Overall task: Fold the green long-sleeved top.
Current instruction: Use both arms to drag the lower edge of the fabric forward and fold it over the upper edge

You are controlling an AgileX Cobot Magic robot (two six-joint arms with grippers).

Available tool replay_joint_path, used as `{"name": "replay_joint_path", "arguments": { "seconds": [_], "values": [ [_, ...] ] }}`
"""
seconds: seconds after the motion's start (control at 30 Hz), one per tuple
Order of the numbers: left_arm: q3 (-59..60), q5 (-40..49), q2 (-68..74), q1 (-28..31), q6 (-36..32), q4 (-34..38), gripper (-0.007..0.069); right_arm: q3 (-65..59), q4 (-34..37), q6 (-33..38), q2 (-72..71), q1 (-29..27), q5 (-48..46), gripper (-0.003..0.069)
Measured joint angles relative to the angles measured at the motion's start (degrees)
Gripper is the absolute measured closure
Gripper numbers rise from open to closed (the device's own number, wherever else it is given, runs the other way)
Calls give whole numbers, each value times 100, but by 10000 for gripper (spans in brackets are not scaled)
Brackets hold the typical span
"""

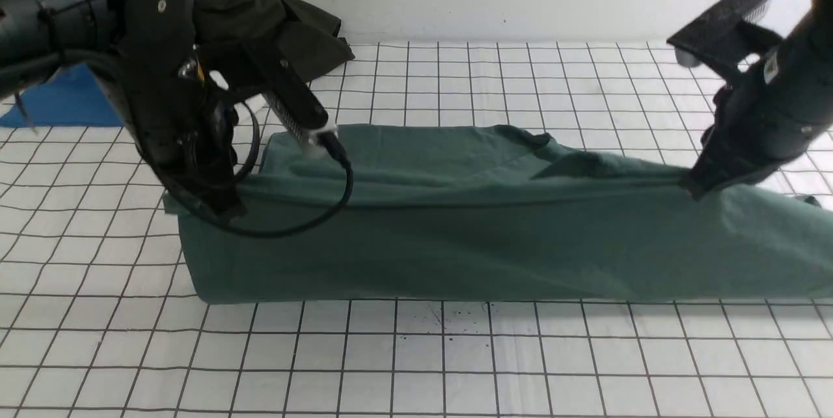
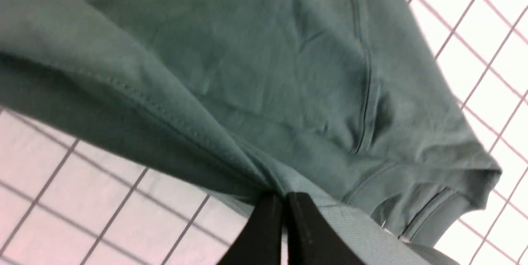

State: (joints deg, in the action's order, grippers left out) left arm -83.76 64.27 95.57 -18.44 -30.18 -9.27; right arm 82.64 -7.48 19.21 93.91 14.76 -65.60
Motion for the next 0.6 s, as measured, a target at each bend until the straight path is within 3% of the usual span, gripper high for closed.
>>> {"name": "replay_joint_path", "arguments": {
  "seconds": [0.6],
  "values": [
    [-3117,-65,2757,672,-493,429,622,2760,75,106,2584,-387,136,659]
  ]
}}
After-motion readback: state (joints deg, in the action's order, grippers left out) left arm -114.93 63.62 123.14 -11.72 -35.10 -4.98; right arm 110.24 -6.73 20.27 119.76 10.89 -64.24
